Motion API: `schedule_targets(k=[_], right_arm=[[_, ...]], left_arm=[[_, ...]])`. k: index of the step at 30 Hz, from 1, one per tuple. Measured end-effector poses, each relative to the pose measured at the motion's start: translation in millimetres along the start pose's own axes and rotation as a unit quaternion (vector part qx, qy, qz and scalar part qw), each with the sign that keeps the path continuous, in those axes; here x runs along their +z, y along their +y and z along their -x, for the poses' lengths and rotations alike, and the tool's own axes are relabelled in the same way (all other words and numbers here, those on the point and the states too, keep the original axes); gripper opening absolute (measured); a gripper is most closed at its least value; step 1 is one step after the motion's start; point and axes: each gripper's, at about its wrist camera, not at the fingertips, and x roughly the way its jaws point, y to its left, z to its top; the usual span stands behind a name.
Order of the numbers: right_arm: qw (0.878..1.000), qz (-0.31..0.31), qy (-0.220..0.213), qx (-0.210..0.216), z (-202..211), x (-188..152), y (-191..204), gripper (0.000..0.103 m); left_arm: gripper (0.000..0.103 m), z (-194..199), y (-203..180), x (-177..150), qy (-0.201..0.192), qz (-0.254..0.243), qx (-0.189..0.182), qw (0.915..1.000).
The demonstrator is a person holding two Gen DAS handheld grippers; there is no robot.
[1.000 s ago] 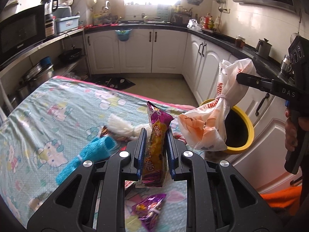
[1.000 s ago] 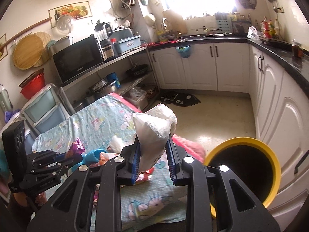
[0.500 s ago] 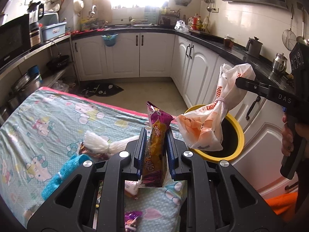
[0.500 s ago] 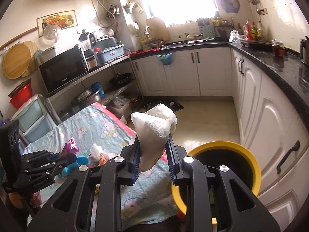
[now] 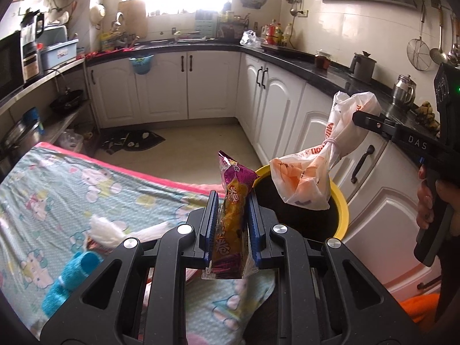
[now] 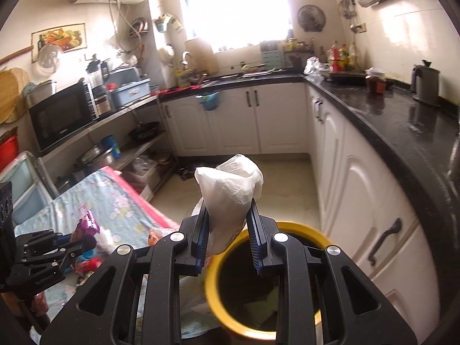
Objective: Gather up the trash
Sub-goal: 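Carry both items over the yellow bin and open both tools to drop them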
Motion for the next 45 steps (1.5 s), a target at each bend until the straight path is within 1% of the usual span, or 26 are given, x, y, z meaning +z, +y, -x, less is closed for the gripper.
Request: schedule_targets(k=[7, 13, 22, 29, 35, 39, 41, 43, 44, 45], right_arm=[[0.999, 0.003, -0.009, -0.051, 5.5, -2.0, -19.5, 0.024], [0.996, 0.003, -0.012, -0.086, 6.0, -9.1, -35.1, 0.024], [0.991, 0.029, -0.009, -0.132, -2.5, -24.9, -47.5, 0.024], [0.989, 0.036, 0.008, -0.146, -18.3, -37.6, -57.4, 0.024], [0.987, 0.036, 0.036, -0.155, -37.5, -52.9, -63.9, 0.024], [0.986, 0.037, 0.052, -0.155, -49.5, -62.8, -66.8, 0.025], [0.986, 0.035, 0.06, -0.153, -55.5, -66.5, -67.8, 0.026], [0.986, 0.034, 0.068, -0.149, -61.0, -70.0, -68.0, 0.029], [0.986, 0.034, 0.07, -0.147, -62.3, -70.9, -67.7, 0.03], [0.986, 0.033, 0.073, -0.144, -64.3, -72.6, -67.7, 0.032]], left_arm=[[0.014, -19.2, -20.9, 8.6, -0.001, -0.004, -0.03, 0.9996], [0.014, -37.3, -34.0, 11.7, 0.005, 0.0, -0.049, 0.9988], [0.014, -67.9, -49.0, 12.3, 0.021, 0.005, -0.065, 0.9976], [0.015, -94.8, -58.1, 9.9, 0.042, 0.005, -0.069, 0.9967], [0.015, -122.2, -64.4, 7.9, 0.066, 0.009, -0.074, 0.995], [0.015, -139.9, -67.5, 5.0, 0.082, 0.013, -0.087, 0.9928], [0.015, -145.9, -67.8, 3.6, 0.086, 0.015, -0.093, 0.9918], [0.016, -151.4, -68.5, 3.2, 0.09, 0.019, -0.097, 0.991], [0.016, -153.3, -68.5, 2.5, 0.091, 0.02, -0.096, 0.991], [0.022, -156.3, -68.2, 2.1, 0.093, 0.021, -0.095, 0.9908]])
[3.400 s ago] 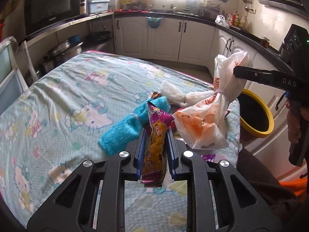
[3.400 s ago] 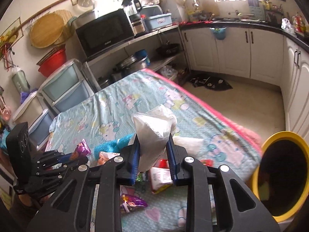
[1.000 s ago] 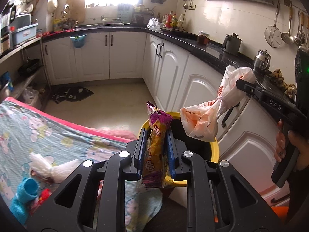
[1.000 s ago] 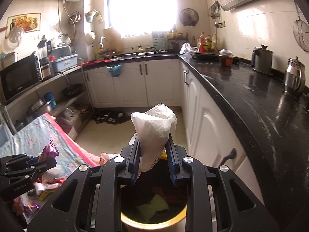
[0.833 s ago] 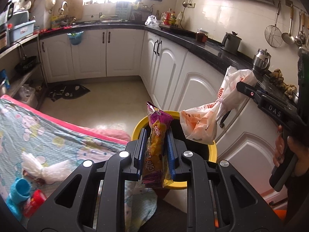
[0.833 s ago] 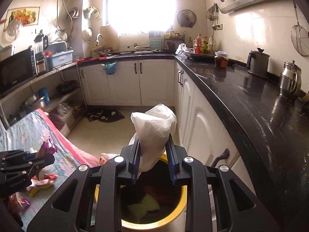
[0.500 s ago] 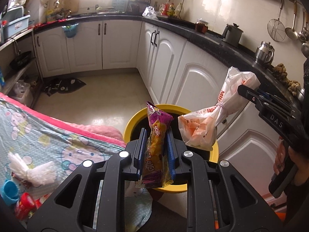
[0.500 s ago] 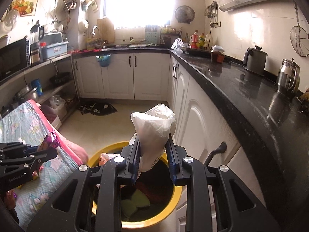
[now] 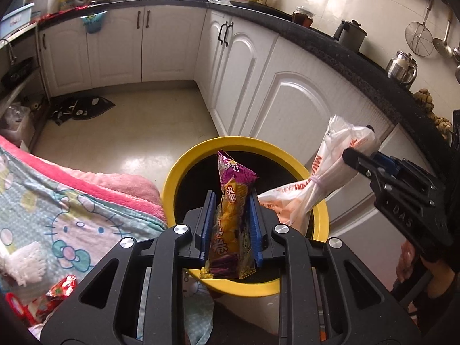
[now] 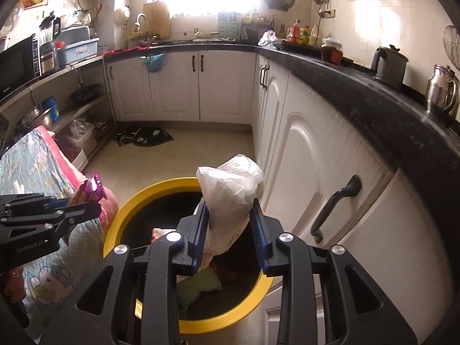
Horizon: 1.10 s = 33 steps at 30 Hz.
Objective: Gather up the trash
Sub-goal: 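Carry both items over the yellow bin and open both tools to drop them, then move both tools back over the remaining trash on the bed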
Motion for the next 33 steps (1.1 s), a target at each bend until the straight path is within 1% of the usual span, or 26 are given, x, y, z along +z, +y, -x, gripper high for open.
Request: schedule_targets(k=[1, 2, 3, 4, 5, 6, 7, 9, 10, 12, 13, 15, 16, 19, 24, 33], right_arm=[[1.0, -0.001, 0.002, 0.001, -1.8, -0.8, 0.0, 0.032], [1.0, -0.001, 0.005, 0.002, -3.0, -2.3, 0.0, 0.033], [1.0, -0.002, 0.008, 0.003, -4.8, -3.4, 0.2, 0.036], [1.0, -0.003, 0.01, 0.004, -5.5, -4.1, 0.2, 0.039], [1.0, -0.004, 0.01, 0.004, -5.2, -4.1, -0.1, 0.04], [1.0, -0.005, 0.014, 0.006, -5.8, -4.5, -0.5, 0.043], [1.0, -0.006, 0.013, 0.008, -5.2, -4.7, -0.6, 0.047], [1.0, -0.014, 0.009, 0.011, -3.6, -3.8, -2.5, 0.05], [1.0, -0.017, 0.008, 0.012, -2.6, -3.2, -2.9, 0.052], [1.0, -0.019, 0.004, 0.013, 1.0, -1.9, -3.3, 0.056], [1.0, -0.018, 0.002, 0.012, 2.7, -1.7, -2.9, 0.057], [1.0, -0.019, -0.001, 0.013, 5.6, -1.1, -2.3, 0.059], [1.0, -0.02, -0.003, 0.013, 6.9, 0.0, -3.2, 0.061], [1.0, -0.022, -0.01, 0.013, 11.7, 2.1, -2.0, 0.067], [0.999, -0.017, -0.022, 0.016, 21.3, 5.4, 2.9, 0.072], [0.999, -0.014, -0.045, 0.023, 39.8, 12.3, 10.6, 0.079]], left_arm=[[0.025, -2.1, 0.3, -0.8, 0.002, 0.001, 0.0, 1.0], [0.03, -4.1, 1.1, -1.0, 0.005, 0.003, 0.002, 1.0], [0.036, -5.4, 2.0, -1.7, 0.007, 0.004, 0.005, 1.0], [0.04, -5.6, 2.7, -2.7, 0.007, 0.004, 0.007, 0.9999], [0.049, -5.5, 3.5, -3.7, 0.007, 0.006, 0.01, 0.9999], [0.054, -5.1, 5.0, -4.7, 0.007, 0.007, 0.013, 0.9999], [0.056, -4.4, 6.4, -5.9, 0.007, 0.009, 0.016, 0.9998], [0.067, -1.5, 10.5, -7.7, 0.006, 0.014, 0.028, 0.9995], [0.069, 0.3, 12.2, -7.6, 0.005, 0.016, 0.03, 0.9994], [0.079, 5.8, 15.8, -8.2, 0.001, 0.023, 0.033, 0.9992], [0.081, 9.0, 17.4, -8.3, -0.002, 0.025, 0.034, 0.9991], [0.09, 16.7, 20.6, -8.8, -0.008, 0.028, 0.041, 0.9987], [0.092, 19.4, 21.4, -8.8, -0.011, 0.03, 0.043, 0.9985], [0.092, 31.4, 25.5, -8.4, -0.021, 0.037, 0.054, 0.9976], [0.092, 48.6, 30.5, -8.3, -0.035, 0.043, 0.069, 0.9961], [0.092, 80.3, 38.1, -13.1, -0.06, 0.059, 0.076, 0.9935]])
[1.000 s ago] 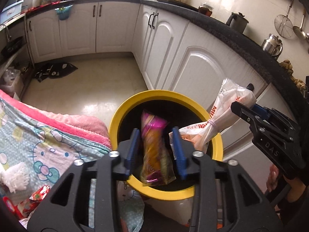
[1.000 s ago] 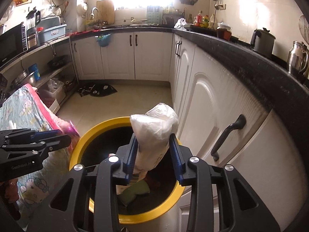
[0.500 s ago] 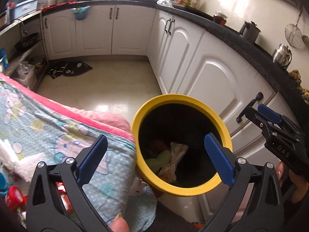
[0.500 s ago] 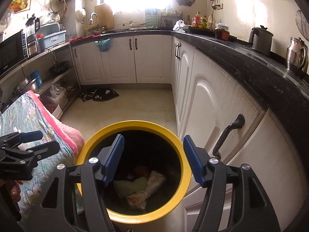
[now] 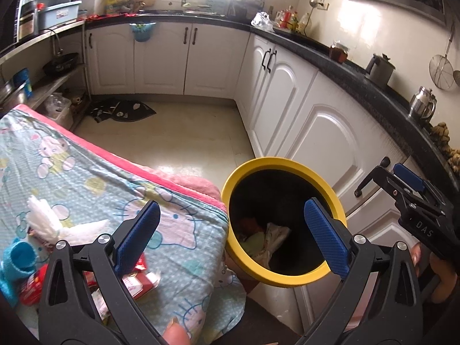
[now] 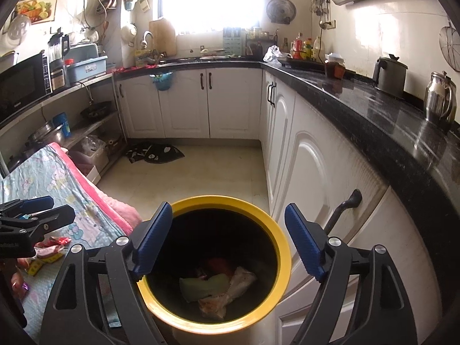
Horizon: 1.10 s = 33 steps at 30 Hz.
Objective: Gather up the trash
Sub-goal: 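Move both tools back over the remaining trash on the bed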
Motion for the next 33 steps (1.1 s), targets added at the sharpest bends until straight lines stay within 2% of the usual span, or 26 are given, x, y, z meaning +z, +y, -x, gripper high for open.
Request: schedule_targets(k=[11, 25, 33], right_arm=[[0.999, 0.003, -0.026, 0.027, 24.4, 12.0, 16.9, 0.085], [0.994, 0.038, -0.048, 0.089, 51.2, 24.3, 65.9, 0.086], [0.99, 0.058, -0.051, 0.12, 61.8, 24.8, 94.6, 0.086]], left_arm=[[0.092, 45.1, 15.3, 0.6, -0.037, 0.018, 0.018, 0.999], [0.092, 104.2, 52.5, -6.6, -0.078, 0.046, 0.06, 0.9941], [0.092, 126.3, 76.9, -15.8, -0.088, 0.065, 0.082, 0.9906]])
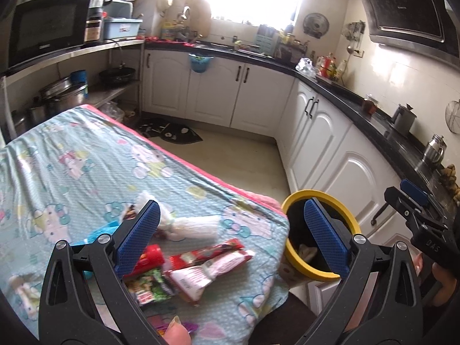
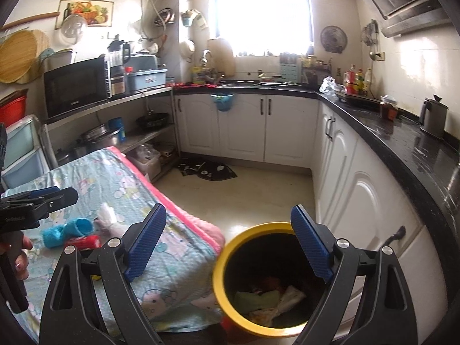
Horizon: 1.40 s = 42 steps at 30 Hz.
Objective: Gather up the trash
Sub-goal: 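Move both tools back over the remaining trash on the bed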
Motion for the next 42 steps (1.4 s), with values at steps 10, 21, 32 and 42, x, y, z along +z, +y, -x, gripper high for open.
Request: schedule_targets(k=[10, 21, 32, 42], right_arm=[[0.999, 0.027, 0.008, 0.042, -1.3, 0.1, 38.2, 0.086], [0.993, 0.065, 0.013, 0.096, -6.0, 4.8, 85.0, 0.086], [0.984, 0.099, 0.033, 0.143, -23.5, 1.6, 126.2, 0.086], [0.978, 0.121, 0.061, 0.157, -48.8, -7.4, 147.5, 0.086]], left_arm=[[0.092, 21.0, 37.6, -6.1, -0.01, 0.027, 0.033, 0.999], [0.092, 37.8, 74.0, -12.8, -0.016, 0.049, 0.065, 0.9966], [0.092, 39.5, 112.7, -27.7, -0.002, 0.053, 0.104, 0.9932], [0.092, 25.7, 145.5, -52.9, 0.036, 0.055, 0.129, 0.9895]])
